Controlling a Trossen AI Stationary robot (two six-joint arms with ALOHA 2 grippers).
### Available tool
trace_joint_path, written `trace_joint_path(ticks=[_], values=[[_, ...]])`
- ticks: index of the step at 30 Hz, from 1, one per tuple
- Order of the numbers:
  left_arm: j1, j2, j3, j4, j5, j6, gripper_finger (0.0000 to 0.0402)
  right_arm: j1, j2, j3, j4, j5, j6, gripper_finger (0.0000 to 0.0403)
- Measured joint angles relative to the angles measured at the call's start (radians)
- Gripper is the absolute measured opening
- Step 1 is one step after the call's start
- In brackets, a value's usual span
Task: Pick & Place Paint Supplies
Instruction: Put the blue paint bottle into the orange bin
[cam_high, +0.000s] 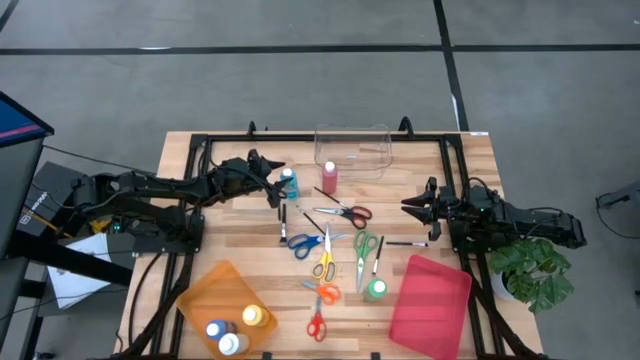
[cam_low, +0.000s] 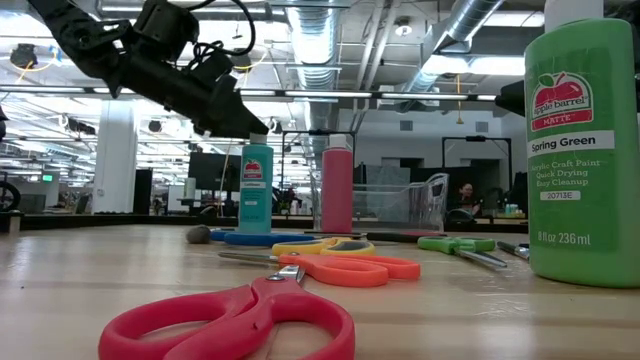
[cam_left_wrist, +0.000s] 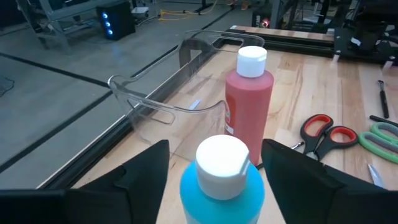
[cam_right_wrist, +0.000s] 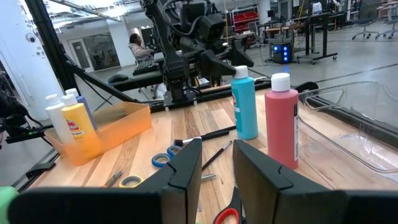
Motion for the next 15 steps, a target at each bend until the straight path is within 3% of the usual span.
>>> trace_joint_path(ticks=[7, 15], values=[[0.0, 0.021, 0.0, -0.003, 0.005, -0.008, 0.0213, 0.0, 0.0, 0.0, 0.0, 0.0, 0.0, 0.0089], [0.0, 0.084, 0.002, 0.051, 0.007, -0.011, 0.0222, 0.0, 0.0, 0.0, 0.0, 0.0, 0.0, 0.0089]])
